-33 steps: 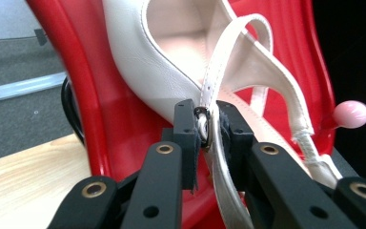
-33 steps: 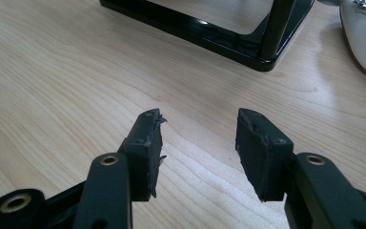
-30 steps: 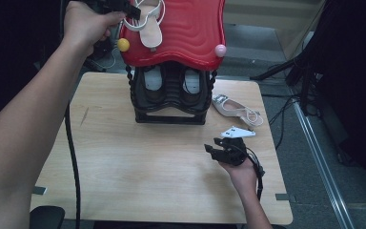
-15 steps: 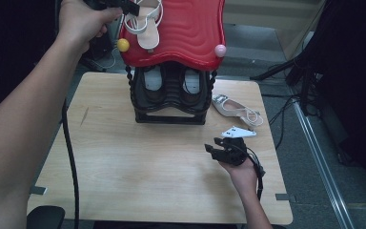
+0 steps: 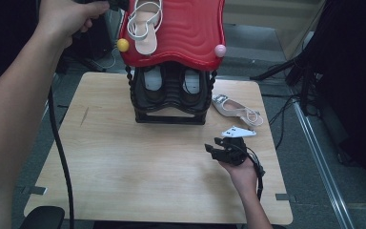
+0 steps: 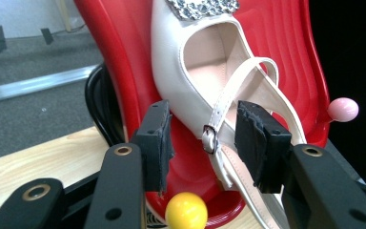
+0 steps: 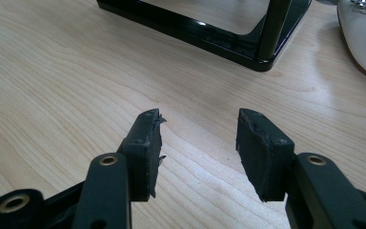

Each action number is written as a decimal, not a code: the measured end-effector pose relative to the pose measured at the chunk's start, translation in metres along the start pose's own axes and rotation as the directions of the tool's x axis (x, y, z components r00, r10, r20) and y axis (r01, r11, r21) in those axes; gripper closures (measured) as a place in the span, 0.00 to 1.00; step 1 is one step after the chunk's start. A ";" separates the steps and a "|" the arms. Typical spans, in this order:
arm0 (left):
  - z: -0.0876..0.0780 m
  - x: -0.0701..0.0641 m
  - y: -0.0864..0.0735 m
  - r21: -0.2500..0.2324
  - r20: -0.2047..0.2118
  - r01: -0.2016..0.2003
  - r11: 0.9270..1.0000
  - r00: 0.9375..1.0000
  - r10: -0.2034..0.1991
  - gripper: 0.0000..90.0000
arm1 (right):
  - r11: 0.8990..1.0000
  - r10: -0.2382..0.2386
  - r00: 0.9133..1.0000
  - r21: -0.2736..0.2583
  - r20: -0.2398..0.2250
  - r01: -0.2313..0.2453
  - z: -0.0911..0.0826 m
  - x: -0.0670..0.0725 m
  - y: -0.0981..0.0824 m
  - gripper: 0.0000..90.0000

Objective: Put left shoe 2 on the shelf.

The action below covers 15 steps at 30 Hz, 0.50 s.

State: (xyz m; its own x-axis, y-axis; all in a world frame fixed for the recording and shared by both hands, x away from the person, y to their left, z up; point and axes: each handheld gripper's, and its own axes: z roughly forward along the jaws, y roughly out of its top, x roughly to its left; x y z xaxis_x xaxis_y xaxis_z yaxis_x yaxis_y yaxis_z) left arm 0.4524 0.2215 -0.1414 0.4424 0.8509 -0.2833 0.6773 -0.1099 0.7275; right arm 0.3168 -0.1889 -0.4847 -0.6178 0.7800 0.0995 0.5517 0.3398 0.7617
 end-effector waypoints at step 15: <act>-0.013 0.030 -0.023 0.007 0.003 0.012 1.000 1.000 -0.012 0.59 | 1.000 0.001 1.000 -0.007 -0.006 -0.001 0.003 -0.002 0.004 0.57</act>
State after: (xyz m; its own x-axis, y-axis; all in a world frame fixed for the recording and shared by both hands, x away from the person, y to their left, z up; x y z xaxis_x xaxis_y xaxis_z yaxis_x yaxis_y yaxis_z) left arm 0.4422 0.2561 -0.1587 0.4359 0.8505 -0.2943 0.6870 -0.1032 0.7193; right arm 0.3216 -0.1874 -0.4837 -0.6205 0.7773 0.1041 0.5483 0.3351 0.7662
